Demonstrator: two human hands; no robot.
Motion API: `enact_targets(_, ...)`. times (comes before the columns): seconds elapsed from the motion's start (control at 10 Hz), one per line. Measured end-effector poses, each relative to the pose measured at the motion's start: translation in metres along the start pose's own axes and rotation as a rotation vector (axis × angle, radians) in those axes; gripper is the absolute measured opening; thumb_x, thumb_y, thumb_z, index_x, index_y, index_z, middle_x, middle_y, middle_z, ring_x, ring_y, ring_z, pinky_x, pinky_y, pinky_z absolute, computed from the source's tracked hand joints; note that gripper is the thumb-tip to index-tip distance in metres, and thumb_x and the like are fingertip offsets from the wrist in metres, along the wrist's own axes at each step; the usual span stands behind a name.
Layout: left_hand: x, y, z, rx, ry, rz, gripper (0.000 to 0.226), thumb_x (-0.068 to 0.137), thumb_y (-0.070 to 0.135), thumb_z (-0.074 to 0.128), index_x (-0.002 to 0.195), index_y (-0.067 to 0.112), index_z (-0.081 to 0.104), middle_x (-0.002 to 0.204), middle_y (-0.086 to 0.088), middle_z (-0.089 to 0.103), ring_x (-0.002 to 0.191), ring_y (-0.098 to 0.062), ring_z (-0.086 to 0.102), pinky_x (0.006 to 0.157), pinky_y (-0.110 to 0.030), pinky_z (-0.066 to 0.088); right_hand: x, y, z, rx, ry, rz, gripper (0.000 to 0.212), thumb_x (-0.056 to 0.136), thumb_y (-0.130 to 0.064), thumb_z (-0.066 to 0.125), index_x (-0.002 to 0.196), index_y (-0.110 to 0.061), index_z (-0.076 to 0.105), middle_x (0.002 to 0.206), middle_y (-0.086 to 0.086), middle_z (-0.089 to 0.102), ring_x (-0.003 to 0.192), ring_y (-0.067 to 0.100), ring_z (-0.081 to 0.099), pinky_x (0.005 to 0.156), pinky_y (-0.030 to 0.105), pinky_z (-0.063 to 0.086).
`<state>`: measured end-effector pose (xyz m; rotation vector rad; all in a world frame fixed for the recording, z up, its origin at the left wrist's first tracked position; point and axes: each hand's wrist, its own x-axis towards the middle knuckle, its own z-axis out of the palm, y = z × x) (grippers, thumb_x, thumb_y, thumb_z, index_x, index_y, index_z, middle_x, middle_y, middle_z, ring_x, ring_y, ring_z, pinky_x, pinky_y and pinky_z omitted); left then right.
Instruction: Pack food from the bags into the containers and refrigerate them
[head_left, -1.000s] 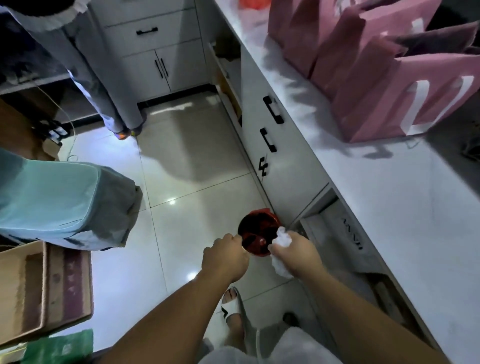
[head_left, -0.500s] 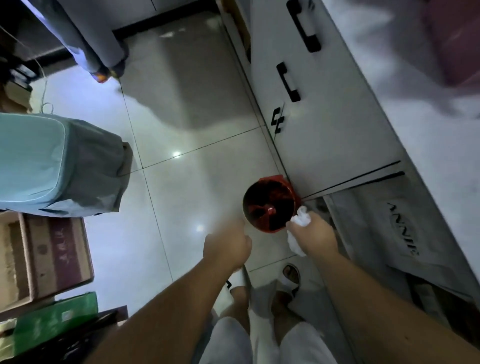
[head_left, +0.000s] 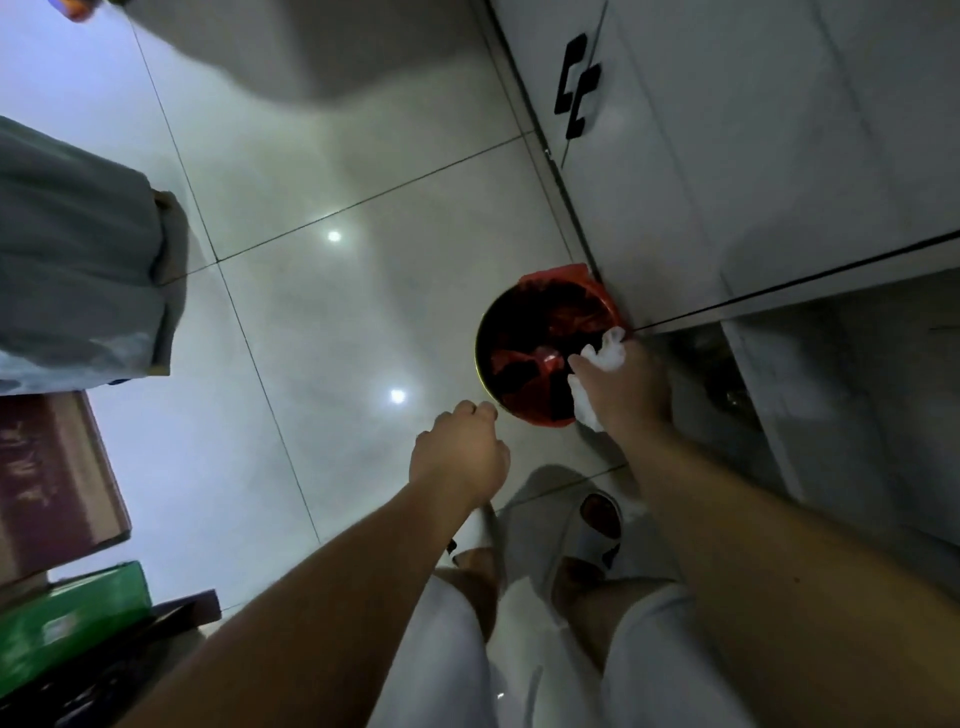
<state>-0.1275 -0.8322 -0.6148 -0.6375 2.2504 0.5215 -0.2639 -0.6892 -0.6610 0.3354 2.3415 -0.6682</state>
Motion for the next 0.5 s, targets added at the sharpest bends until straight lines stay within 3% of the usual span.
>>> enact_targets(0.1,0.01,-0.005,0.017,0.0,-0.017,0.0,0.047,0.103,0.031,0.047,0.149,0.021,0.048,0.143,-0.003,0.055,0.121,-0.026,0.059,0.092,-0.04,0.051,0.01,0.0,0.01,0.028,0.026,-0.016,0.088,0.057,-0.08,0.063,0.125,-0.024,0.058,0.116,0.006,0.065,0.1,0.029,0.067,0.082,0.048,0.061)
enact_targets(0.2,0.011,-0.007,0.02,-0.003,-0.014,-0.007,0.048,0.103,0.031,0.047,0.15,0.021,0.047,0.143,-0.003,0.055,0.121,-0.025,0.059,0.091,-0.039,0.049,0.009,-0.007,0.011,0.105,-0.025,-0.032,0.095,0.07,-0.067,0.078,0.147,-0.024,0.045,0.143,0.009,0.054,0.122,0.033,0.058,0.093,0.047,0.056)
enact_targets(0.3,0.003,-0.008,0.008,0.003,-0.01,-0.005,0.048,0.103,0.031,0.048,0.149,0.02,0.048,0.144,-0.004,0.055,0.122,-0.026,0.058,0.09,-0.039,0.048,-0.004,-0.006,0.004,0.11,-0.039,-0.061,0.083,0.085,-0.052,0.075,0.153,-0.02,0.039,0.153,0.01,0.045,0.135,0.032,0.05,0.102,0.045,0.05)
enact_targets(0.4,-0.021,-0.007,-0.015,0.015,0.024,0.004,0.047,0.102,0.03,0.048,0.149,0.02,0.048,0.143,-0.004,0.055,0.124,-0.026,0.057,0.092,-0.039,0.048,-0.036,-0.005,-0.012,0.015,-0.035,-0.086,0.061,0.096,-0.044,0.063,0.149,-0.02,0.044,0.147,0.009,0.049,0.128,0.032,0.055,0.092,0.039,0.049)
enact_targets(0.5,-0.052,-0.001,-0.041,0.021,0.03,0.028,0.047,0.103,0.03,0.048,0.149,0.02,0.048,0.143,-0.004,0.055,0.124,-0.026,0.056,0.09,-0.038,0.047,-0.079,-0.007,-0.034,-0.011,-0.082,-0.077,0.052,0.098,-0.041,0.059,0.143,-0.018,0.048,0.138,0.009,0.056,0.122,0.033,0.06,0.096,0.042,0.053)
